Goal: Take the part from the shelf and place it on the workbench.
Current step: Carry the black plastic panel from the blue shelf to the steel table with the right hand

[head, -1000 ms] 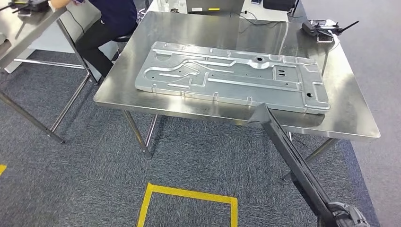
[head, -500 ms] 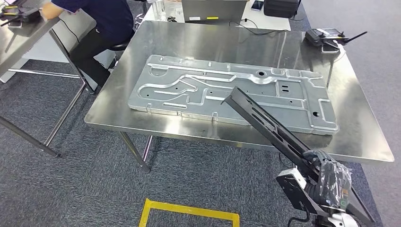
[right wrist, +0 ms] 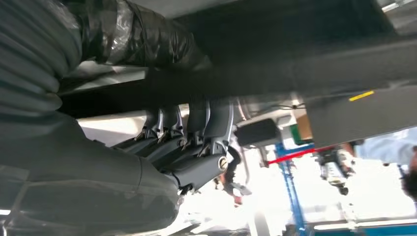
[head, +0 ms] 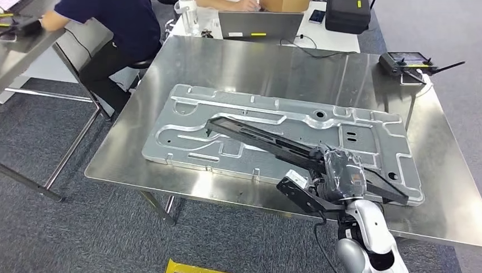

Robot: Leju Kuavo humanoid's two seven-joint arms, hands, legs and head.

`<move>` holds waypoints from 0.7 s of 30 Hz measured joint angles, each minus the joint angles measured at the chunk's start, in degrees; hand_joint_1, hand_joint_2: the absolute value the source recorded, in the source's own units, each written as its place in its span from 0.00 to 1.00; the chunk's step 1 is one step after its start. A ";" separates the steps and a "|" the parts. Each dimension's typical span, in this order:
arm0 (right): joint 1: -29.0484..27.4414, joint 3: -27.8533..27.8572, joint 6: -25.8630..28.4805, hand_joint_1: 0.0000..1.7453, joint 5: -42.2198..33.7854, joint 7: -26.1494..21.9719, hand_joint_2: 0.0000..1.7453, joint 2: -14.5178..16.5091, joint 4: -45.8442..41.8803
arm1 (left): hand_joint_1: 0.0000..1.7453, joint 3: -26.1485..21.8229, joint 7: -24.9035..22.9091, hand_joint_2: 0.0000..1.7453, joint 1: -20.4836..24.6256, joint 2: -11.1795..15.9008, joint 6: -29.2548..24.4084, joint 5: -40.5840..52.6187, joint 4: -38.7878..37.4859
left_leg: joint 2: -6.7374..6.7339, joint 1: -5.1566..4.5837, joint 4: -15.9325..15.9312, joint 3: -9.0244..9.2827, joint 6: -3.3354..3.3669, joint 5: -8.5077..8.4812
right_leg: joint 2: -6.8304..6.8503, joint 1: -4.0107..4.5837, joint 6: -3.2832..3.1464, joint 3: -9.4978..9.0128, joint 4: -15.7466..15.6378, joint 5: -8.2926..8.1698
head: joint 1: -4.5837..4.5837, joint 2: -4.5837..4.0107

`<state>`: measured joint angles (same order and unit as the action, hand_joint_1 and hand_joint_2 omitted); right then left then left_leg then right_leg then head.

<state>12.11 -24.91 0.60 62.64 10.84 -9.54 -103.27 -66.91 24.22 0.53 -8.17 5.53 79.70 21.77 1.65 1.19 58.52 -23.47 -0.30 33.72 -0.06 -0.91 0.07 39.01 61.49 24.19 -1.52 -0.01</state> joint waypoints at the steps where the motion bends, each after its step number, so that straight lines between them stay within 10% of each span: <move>1: 0.87 -0.70 -0.25 1.00 -0.05 -0.04 1.00 -0.02 0.31 | 0.00 0.02 0.05 0.00 0.29 0.09 -0.05 0.03 -0.24 | -0.19 0.11 2.01 -0.80 -0.30 -1.16 | 0.00 -0.06 -0.54 -0.90 -0.51 0.52 | -0.01 0.01; 4: 2.86 -2.40 -1.07 1.00 -0.37 -0.08 1.00 -0.03 1.47 | 0.00 0.03 0.09 0.00 0.81 0.39 -0.21 0.06 -1.00 | -0.92 0.15 12.22 -7.73 -0.84 -2.54 | 0.02 -0.09 -1.56 -4.58 -2.55 2.02 | -0.13 0.01; 8: 3.33 -3.55 -2.63 1.00 -2.06 0.04 1.00 -0.03 2.97 | 0.00 0.02 0.05 0.00 0.63 0.85 -0.45 0.16 -1.64 | -1.15 -0.05 14.06 -15.26 -0.65 5.19 | -0.08 0.21 -1.72 -10.04 -4.02 5.22 | -0.18 0.00; 9: 3.33 -3.64 -2.79 1.00 -2.43 0.01 1.00 -0.03 3.30 | 0.00 0.02 0.04 0.00 0.54 0.92 -0.49 0.18 -1.79 | -1.16 -0.20 11.63 -16.03 -0.28 4.28 | -0.10 0.31 -1.68 -11.50 -4.11 6.24 | -0.18 0.00; 13: 3.28 -3.92 -2.74 1.00 -2.98 -0.15 1.00 -0.09 4.92 | 0.00 -0.05 0.00 0.00 -0.15 1.44 -0.52 0.22 -2.28 | -0.78 -1.37 2.27 -17.05 1.69 -12.29 | -0.55 0.57 -0.68 -15.10 -3.59 10.30 | -0.08 -0.01; 17: 3.53 -4.09 -2.97 1.00 -3.09 0.29 1.00 -0.14 5.63 | 0.00 -0.09 0.07 0.00 0.34 1.73 -0.61 0.17 -2.49 | -0.85 -1.21 1.55 -15.94 2.50 -11.93 | -0.56 0.38 0.80 -15.69 -3.06 12.47 | -0.06 0.01; 19: 3.71 -4.09 -2.99 1.00 -3.17 0.49 1.00 -0.25 5.84 | 0.00 -0.10 0.08 0.00 0.67 1.75 -0.61 0.17 -2.50 | -1.03 -0.92 0.67 -14.62 2.87 -11.28 | -0.37 0.23 1.34 -12.68 2.31 14.45 | 0.05 0.01; 20: 3.68 -4.09 -2.98 0.75 -3.22 0.46 0.75 -0.32 5.99 | 0.00 -0.12 0.08 0.00 0.81 1.76 -0.62 0.16 -2.50 | -1.13 -0.88 0.51 -14.07 2.99 -10.87 | -0.33 0.14 1.61 -9.98 6.15 15.51 | 0.05 0.01; 21: 3.55 -4.09 -2.94 0.50 -3.26 0.40 0.50 -0.36 6.16 | 0.00 -0.14 0.09 0.25 0.93 1.76 -0.61 0.13 -2.51 | -1.21 -0.87 0.44 -13.54 2.98 -10.41 | -0.31 0.03 1.85 -7.29 9.47 15.96 | 0.05 0.01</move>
<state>15.66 -29.00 -2.34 59.38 11.25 -9.90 -97.12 -67.05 24.31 1.46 -6.40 4.92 79.83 19.26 0.43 0.32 58.97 -37.00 2.67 23.30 -0.37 -0.88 1.92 31.71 70.96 40.15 -1.47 0.00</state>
